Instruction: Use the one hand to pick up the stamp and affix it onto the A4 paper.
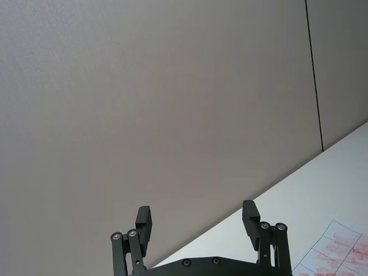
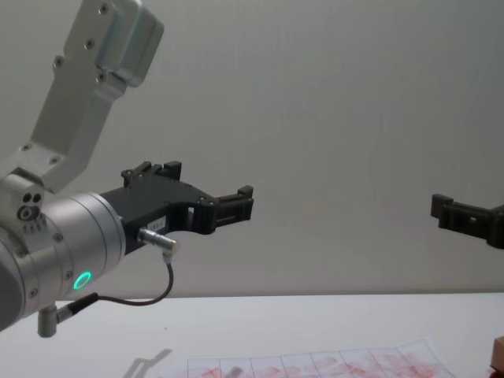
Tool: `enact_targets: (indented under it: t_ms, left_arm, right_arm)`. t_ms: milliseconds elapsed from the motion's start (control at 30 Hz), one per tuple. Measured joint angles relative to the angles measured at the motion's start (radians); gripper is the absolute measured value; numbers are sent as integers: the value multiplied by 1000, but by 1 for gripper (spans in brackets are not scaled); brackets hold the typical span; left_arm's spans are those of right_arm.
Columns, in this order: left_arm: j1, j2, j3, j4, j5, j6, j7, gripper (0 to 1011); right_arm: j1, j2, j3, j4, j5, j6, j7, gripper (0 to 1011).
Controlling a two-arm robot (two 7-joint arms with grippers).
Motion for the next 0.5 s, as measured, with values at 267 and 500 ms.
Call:
enact_targets:
  t_ms: [267, 500]
  left_arm:
    - [0, 0, 0, 0, 0, 0, 0, 1001]
    - [0, 0, 0, 0, 0, 0, 0, 1001]
  right_arm:
    - [0, 0, 0, -1, 0, 0, 0, 1001]
    - [0, 0, 0, 0, 0, 0, 0, 1001]
